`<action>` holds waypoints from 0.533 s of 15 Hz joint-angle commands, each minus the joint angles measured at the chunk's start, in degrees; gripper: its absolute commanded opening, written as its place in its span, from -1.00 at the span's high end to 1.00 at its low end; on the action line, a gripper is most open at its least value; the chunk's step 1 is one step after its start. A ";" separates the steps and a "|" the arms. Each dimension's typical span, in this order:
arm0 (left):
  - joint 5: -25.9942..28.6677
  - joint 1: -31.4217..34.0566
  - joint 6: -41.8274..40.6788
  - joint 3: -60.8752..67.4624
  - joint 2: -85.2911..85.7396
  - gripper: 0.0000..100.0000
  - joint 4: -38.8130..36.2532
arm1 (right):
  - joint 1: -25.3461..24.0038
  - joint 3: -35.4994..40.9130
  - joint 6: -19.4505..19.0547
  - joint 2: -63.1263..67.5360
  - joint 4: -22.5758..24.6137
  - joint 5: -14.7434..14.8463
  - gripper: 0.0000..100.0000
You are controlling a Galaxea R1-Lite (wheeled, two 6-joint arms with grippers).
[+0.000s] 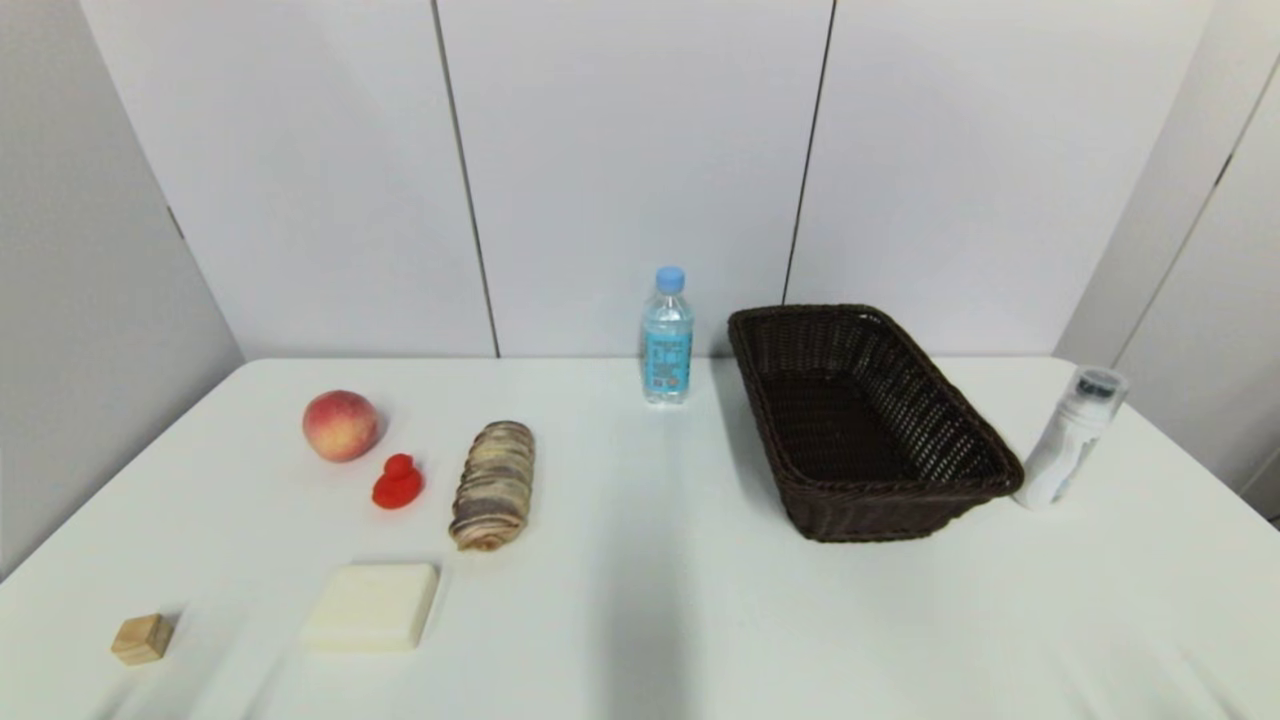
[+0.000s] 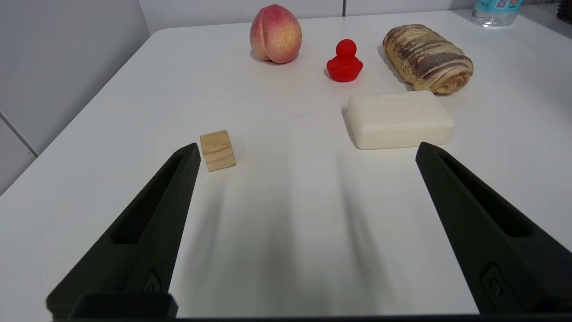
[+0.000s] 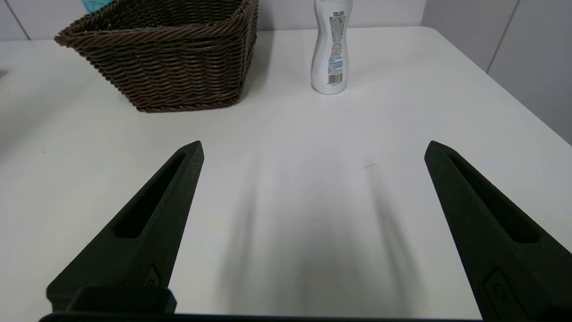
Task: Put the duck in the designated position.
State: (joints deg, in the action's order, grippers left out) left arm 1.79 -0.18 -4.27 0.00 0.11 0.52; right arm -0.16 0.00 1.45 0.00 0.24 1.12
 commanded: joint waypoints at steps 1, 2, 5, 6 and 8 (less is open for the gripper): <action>0.05 0.01 -0.04 0.00 -0.11 -1.00 0.00 | -0.02 0.00 0.04 0.00 0.02 0.02 -1.00; 0.05 0.01 -0.04 0.00 -0.11 -1.00 0.00 | -0.02 0.00 0.04 0.00 0.02 0.02 -1.00; -0.03 0.01 -0.04 0.00 -0.11 -1.00 0.00 | -0.02 0.00 -0.04 0.00 0.11 0.02 -1.00; 0.05 0.01 -0.04 0.00 -0.11 -1.00 0.00 | -0.02 0.00 -0.04 0.00 0.11 0.11 -1.00; 0.05 0.01 -0.04 0.00 -0.11 -1.00 0.00 | -0.02 0.00 0.04 0.00 0.11 0.11 -1.00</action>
State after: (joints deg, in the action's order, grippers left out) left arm 1.79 -0.18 -4.29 0.00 0.10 0.52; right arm -0.16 0.00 1.43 0.00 0.30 1.16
